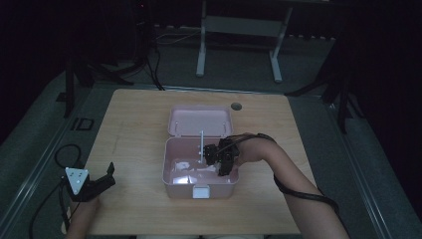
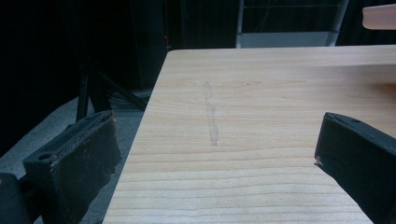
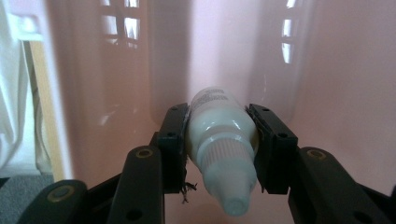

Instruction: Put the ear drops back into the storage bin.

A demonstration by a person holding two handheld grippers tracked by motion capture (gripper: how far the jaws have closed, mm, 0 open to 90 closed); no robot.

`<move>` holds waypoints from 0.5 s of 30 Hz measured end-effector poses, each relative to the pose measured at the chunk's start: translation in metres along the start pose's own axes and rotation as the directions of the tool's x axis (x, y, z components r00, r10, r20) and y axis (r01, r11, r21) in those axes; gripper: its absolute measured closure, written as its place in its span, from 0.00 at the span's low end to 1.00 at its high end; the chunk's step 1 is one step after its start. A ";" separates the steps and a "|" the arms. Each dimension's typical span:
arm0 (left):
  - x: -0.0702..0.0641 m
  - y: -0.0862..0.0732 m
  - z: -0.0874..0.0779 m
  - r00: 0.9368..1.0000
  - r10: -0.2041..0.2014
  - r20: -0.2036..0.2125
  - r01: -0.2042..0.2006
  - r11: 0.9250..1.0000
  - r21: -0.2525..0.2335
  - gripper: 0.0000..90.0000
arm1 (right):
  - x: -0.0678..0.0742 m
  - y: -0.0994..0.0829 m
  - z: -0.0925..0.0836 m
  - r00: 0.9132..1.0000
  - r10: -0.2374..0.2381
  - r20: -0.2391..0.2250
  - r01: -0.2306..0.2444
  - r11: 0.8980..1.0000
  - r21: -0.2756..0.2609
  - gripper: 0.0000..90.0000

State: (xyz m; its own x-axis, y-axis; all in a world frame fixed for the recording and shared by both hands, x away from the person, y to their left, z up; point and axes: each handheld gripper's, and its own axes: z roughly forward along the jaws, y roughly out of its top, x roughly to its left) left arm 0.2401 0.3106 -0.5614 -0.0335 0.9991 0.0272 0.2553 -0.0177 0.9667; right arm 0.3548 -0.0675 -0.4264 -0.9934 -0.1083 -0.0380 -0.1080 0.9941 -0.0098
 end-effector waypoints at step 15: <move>0.000 0.000 0.000 1.000 0.002 -0.002 -0.002 1.000 0.001 0.00 | 0.005 0.004 0.032 0.999 -0.029 -0.020 0.030 0.999 0.029 0.66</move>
State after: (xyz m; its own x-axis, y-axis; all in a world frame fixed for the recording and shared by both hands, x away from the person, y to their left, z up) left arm 0.2401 0.3104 -0.5614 -0.0349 0.9990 0.0292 0.2563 -0.0193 0.9664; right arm 0.3504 -0.0641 -0.4581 -0.9904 -0.1374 -0.0179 -0.1366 0.9898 -0.0396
